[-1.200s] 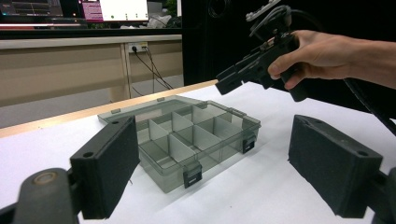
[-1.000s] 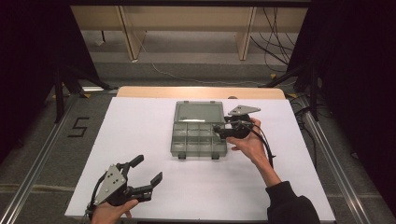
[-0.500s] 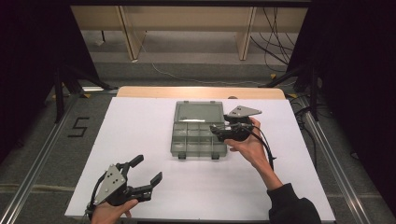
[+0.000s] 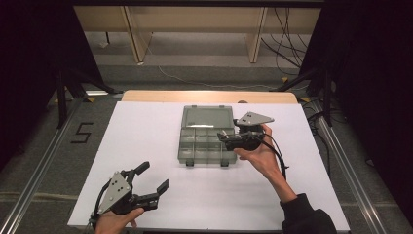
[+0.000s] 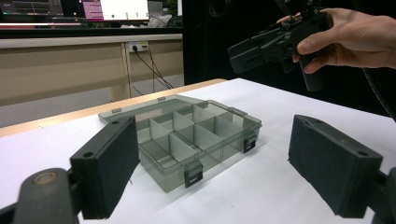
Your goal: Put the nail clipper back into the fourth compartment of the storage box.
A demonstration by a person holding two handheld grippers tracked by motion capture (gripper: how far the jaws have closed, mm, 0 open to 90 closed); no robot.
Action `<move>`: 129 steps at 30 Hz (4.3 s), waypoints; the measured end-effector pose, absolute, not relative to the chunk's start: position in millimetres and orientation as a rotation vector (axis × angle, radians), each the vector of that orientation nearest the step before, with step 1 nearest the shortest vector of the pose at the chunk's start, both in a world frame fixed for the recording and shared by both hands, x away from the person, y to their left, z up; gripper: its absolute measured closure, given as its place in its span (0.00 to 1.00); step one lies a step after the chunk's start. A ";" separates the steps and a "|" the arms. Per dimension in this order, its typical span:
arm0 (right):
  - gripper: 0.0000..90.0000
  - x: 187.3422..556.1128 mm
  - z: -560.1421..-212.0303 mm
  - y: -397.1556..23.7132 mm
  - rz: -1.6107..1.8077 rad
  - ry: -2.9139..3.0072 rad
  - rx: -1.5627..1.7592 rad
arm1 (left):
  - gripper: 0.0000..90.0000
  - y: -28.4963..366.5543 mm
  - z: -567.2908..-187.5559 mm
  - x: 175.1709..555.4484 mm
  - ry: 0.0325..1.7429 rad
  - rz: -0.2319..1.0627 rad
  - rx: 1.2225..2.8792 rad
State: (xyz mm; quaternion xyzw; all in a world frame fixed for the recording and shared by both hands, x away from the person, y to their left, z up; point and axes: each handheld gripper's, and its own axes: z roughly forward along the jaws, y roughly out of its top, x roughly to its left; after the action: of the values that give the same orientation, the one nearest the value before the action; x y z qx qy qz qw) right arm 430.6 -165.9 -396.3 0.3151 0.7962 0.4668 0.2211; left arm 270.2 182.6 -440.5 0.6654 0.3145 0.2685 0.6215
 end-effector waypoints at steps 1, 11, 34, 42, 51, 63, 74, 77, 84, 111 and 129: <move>0.23 430.1 -396.0 -165.7 1.294 2.202 0.867 | 0.17 182.7 -440.6 270.3 0.723 0.616 1.529; 0.19 422.5 -394.6 -164.2 1.330 2.177 0.849 | 0.17 182.5 -440.7 270.1 0.727 0.616 1.532; 0.20 396.4 -399.8 -162.5 1.438 2.151 0.802 | 0.17 182.5 -441.2 271.3 0.725 0.619 1.527; 0.18 388.4 -397.2 -164.2 1.506 2.142 0.761 | 0.17 182.6 -441.2 272.1 0.712 0.623 1.533; 0.18 378.9 -397.7 -163.5 1.513 2.150 0.743 | 0.17 182.3 -441.3 271.7 0.722 0.619 1.532; 0.18 371.2 -396.6 -164.2 1.556 2.131 0.703 | 0.17 182.1 -441.3 272.0 0.717 0.620 1.534; 0.18 362.4 -397.7 -167.4 1.590 2.114 0.701 | 0.17 181.9 -441.1 272.0 0.710 0.618 1.532; 0.18 361.3 -398.2 -168.3 1.595 2.109 0.685 | 0.17 181.9 -441.0 271.4 0.720 0.618 1.537; 0.18 354.2 -398.8 -172.1 1.603 2.110 0.694 | 0.17 181.5 -441.1 271.6 0.716 0.617 1.536; 0.18 325.4 -408.8 -188.5 1.650 2.096 0.720 | 0.17 181.2 -441.0 271.3 0.710 0.617 1.537; 0.18 308.5 -421.5 -200.1 1.630 2.105 0.751 | 0.17 181.3 -441.5 272.0 0.695 0.617 1.535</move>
State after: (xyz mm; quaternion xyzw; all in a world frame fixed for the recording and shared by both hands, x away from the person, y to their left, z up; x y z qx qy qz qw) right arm 308.5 -200.1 -421.5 0.2667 0.7476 0.5789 0.1867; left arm 272.0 181.3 -441.5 0.6687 0.3026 0.2688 0.6237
